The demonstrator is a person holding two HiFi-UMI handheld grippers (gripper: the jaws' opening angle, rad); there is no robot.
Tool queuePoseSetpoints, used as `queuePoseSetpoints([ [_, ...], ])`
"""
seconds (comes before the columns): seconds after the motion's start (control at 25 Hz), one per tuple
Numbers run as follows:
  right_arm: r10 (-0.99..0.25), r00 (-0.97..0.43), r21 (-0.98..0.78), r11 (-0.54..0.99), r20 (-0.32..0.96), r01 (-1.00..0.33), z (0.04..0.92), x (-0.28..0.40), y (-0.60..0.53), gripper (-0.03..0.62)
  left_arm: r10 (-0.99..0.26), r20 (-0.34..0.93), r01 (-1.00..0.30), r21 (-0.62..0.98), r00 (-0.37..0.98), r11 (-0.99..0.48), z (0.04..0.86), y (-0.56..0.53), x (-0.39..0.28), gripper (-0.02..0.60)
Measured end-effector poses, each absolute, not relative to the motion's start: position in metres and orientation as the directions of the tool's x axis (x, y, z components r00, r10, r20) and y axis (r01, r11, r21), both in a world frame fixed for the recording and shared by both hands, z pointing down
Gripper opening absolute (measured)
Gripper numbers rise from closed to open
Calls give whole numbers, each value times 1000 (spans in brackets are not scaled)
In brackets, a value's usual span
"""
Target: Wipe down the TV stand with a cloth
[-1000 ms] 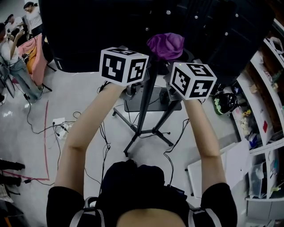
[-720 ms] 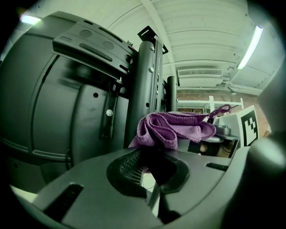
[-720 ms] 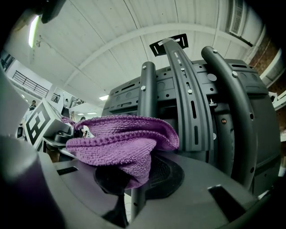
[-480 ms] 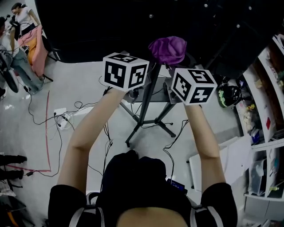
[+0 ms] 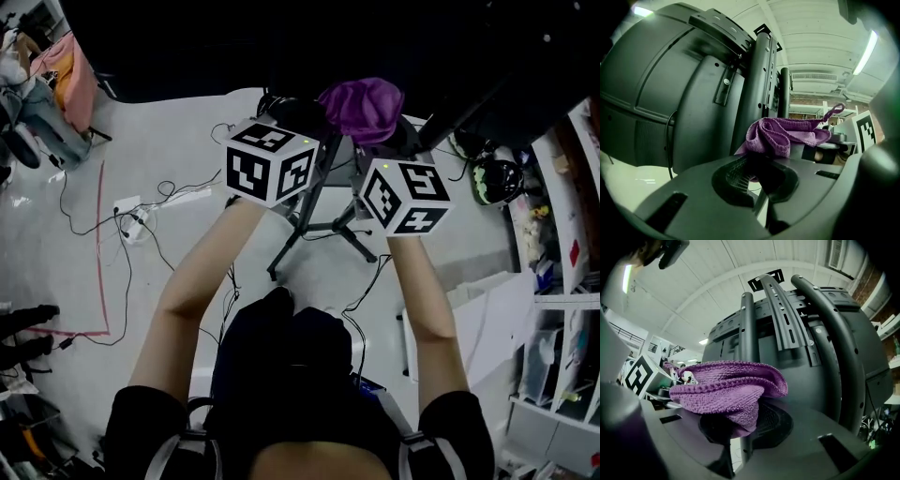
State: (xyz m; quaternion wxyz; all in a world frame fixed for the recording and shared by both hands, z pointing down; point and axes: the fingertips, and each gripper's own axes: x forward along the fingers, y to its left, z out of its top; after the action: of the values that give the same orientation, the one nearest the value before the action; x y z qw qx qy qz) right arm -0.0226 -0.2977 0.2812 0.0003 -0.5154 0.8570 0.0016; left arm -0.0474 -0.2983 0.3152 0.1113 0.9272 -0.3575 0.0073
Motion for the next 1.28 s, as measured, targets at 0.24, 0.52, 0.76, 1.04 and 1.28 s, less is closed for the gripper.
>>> queuePoseSetpoints([
  [0.24, -884, -468, 17, 468, -5, -884, 319, -27, -296, 64, -670, 101, -673, 220, 735, -706, 355, -298, -53, 6],
  [0.52, -890, -455, -39, 454, 28, -890, 368, -23, -296, 64, -678, 137, -685, 279, 722, -673, 405, -301, -51, 6],
  [0.76, -876, -477, -66, 473, 71, -878, 405, -18, -292, 64, -724, 153, -732, 279, 673, -621, 441, -294, -48, 6],
  [1.04, -850, -511, -106, 501, 126, -859, 462, -17, -296, 64, -763, 194, -775, 320, 617, -545, 501, -295, -47, 6],
  [1.28, -842, -514, -142, 496, 160, -857, 508, -20, -296, 64, -776, 224, -792, 350, 590, -501, 549, -295, -51, 6],
])
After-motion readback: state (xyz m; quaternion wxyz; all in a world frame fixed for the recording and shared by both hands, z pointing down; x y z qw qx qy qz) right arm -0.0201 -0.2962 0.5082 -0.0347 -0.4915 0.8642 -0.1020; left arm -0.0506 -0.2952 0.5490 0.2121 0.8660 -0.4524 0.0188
